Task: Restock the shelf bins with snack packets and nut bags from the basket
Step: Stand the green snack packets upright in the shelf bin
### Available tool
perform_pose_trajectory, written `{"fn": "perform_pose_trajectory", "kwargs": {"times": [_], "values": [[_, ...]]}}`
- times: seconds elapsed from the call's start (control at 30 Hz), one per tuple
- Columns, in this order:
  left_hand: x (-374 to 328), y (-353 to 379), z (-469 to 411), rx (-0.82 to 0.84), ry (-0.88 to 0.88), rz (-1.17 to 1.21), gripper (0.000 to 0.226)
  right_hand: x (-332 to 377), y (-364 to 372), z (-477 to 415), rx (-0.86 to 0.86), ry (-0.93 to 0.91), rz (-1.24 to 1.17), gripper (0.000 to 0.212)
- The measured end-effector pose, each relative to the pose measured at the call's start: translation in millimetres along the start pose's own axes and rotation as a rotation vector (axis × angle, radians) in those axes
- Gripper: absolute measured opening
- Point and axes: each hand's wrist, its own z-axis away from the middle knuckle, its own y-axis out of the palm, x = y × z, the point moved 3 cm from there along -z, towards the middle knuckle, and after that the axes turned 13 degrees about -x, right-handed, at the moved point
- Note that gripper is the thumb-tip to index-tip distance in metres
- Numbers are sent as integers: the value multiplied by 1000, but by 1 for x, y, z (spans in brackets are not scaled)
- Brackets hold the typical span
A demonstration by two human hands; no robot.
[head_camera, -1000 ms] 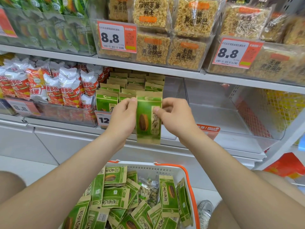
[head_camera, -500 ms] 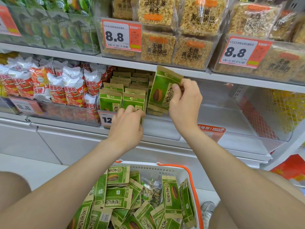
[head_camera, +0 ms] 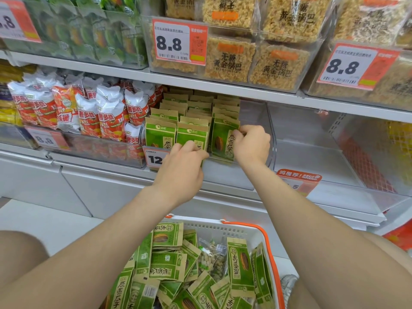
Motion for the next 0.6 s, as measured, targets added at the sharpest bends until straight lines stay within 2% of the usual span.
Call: {"fn": "perform_pose_trajectory", "kwargs": {"times": [0.17,0.27,0.6], "values": [[0,1,-2,-15,3,13,49,4,15,-5,103,57,-27,19],[0,1,-2,-10,11,4,49,5,14,-9,111,128,-2,28],[2,0,2,28,48,-17,51,2,3,-2,231,137,153,39]]}}
